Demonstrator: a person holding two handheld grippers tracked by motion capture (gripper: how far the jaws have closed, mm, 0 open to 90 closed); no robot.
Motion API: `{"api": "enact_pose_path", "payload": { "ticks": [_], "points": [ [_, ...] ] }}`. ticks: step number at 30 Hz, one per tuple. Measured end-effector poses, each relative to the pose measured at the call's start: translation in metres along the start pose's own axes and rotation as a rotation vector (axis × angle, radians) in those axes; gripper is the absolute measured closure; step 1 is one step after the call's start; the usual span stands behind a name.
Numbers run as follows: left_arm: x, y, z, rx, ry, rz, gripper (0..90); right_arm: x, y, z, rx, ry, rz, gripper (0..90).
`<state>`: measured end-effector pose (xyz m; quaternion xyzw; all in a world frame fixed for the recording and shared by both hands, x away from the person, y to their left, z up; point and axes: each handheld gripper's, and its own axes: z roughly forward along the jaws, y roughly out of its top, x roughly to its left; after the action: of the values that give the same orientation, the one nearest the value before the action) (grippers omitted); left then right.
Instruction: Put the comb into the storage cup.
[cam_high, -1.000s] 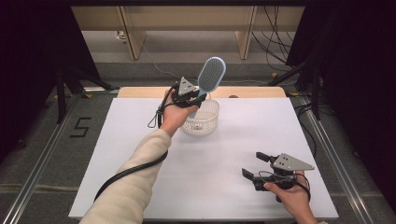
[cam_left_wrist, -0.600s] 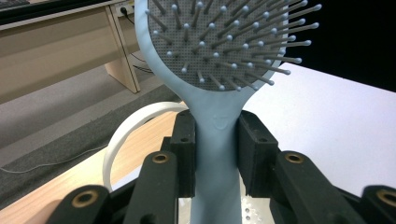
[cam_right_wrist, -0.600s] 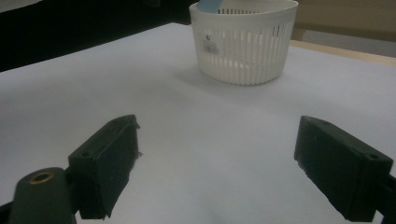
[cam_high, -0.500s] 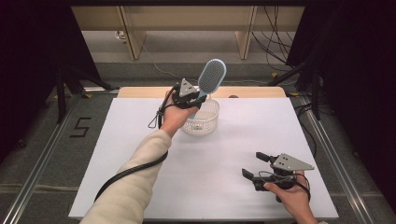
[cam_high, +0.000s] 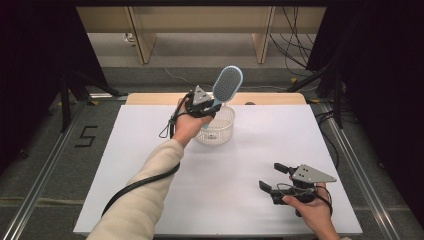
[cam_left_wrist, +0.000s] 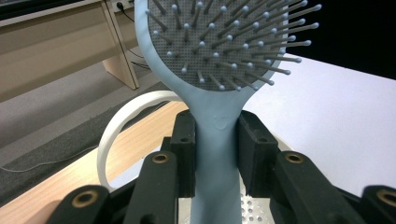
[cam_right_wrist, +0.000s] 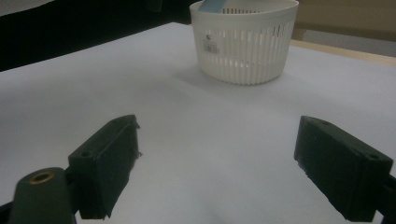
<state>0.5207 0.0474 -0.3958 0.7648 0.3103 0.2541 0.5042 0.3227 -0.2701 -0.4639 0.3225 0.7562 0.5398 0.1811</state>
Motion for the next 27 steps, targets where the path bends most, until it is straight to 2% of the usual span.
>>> {"api": "enact_pose_path", "payload": {
  "ticks": [27],
  "points": [
    [-0.0004, -0.0036, 0.0048, 0.017, -0.005, 0.025, 69.9, -0.0001, 0.0000, -0.0001, 0.000, 0.001, 0.002, 14.7]
  ]
}}
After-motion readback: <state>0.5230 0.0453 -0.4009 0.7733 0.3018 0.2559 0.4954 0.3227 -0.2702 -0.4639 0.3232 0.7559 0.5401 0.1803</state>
